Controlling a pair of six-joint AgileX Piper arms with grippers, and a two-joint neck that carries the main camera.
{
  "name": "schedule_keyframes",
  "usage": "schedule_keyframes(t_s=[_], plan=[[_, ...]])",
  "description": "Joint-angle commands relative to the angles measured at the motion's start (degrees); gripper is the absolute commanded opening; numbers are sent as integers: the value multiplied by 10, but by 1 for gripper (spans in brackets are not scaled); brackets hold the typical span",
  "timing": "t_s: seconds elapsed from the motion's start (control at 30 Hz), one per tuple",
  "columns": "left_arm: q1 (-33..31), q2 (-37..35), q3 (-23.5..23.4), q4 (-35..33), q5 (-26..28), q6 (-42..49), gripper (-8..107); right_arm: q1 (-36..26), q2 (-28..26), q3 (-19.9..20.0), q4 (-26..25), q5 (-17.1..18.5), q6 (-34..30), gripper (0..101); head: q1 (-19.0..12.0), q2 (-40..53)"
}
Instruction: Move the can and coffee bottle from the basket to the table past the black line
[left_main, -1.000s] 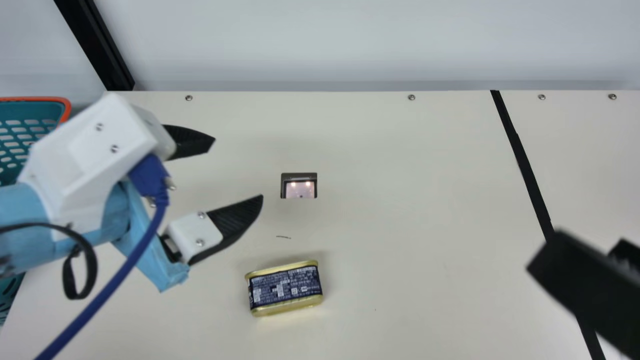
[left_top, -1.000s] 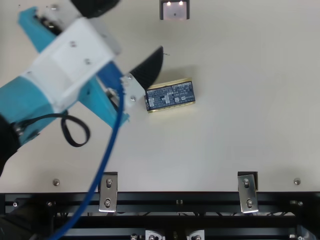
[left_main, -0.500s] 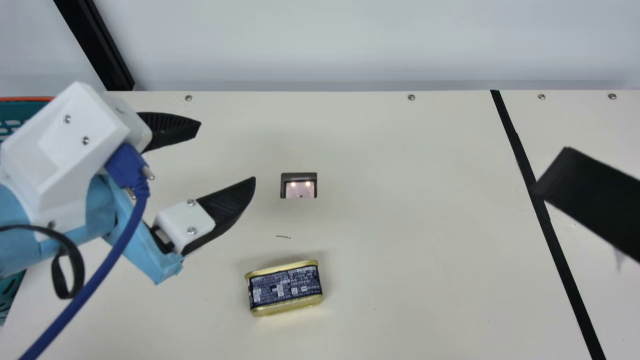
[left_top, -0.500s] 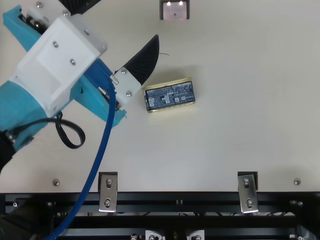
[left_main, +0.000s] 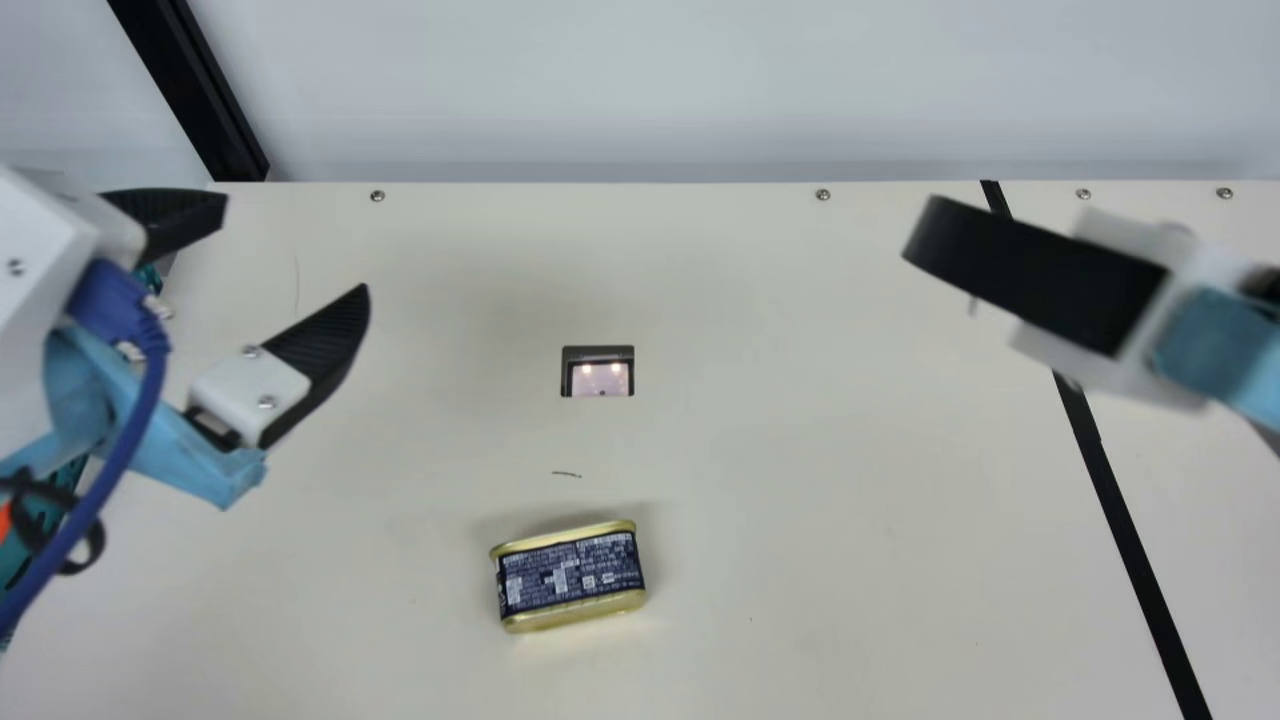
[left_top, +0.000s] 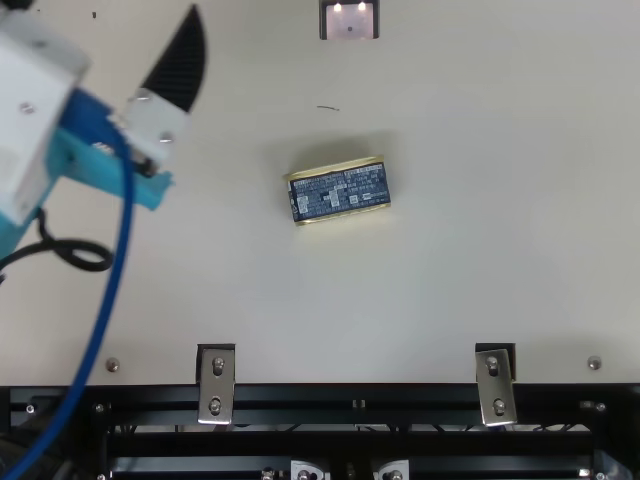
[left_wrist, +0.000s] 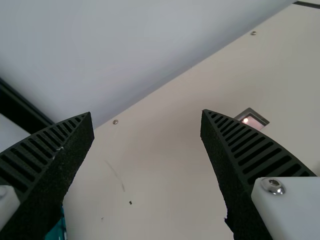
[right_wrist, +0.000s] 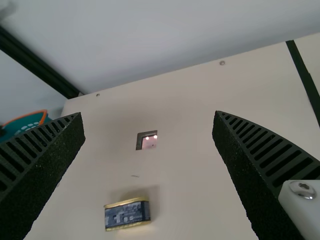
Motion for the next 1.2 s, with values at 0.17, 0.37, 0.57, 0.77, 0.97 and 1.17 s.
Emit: schedule_keyframes(t_s=[0.17,0.37,0.57,0.77,0.97,1.17], plan=[[36,-74,36,70,13,-129,90,-110,131,-36,118,-6,-301,101,-4,0],[54,-128,70,112,30,-203,90,-132,186,-51,161,0,-500,101,-4,0],[60,-173,106,148,42,-266,90,-103,195,-36,197,5,-659,101,-4,0],[59,-202,137,169,41,-312,90,-52,186,-6,209,13,-779,101,-4,0],[58,-220,161,181,31,-347,90,2,176,28,187,-15,-833,101,-4,0],[59,-220,161,179,32,-348,90,3,177,28,188,-14,-838,101,-4,0]])
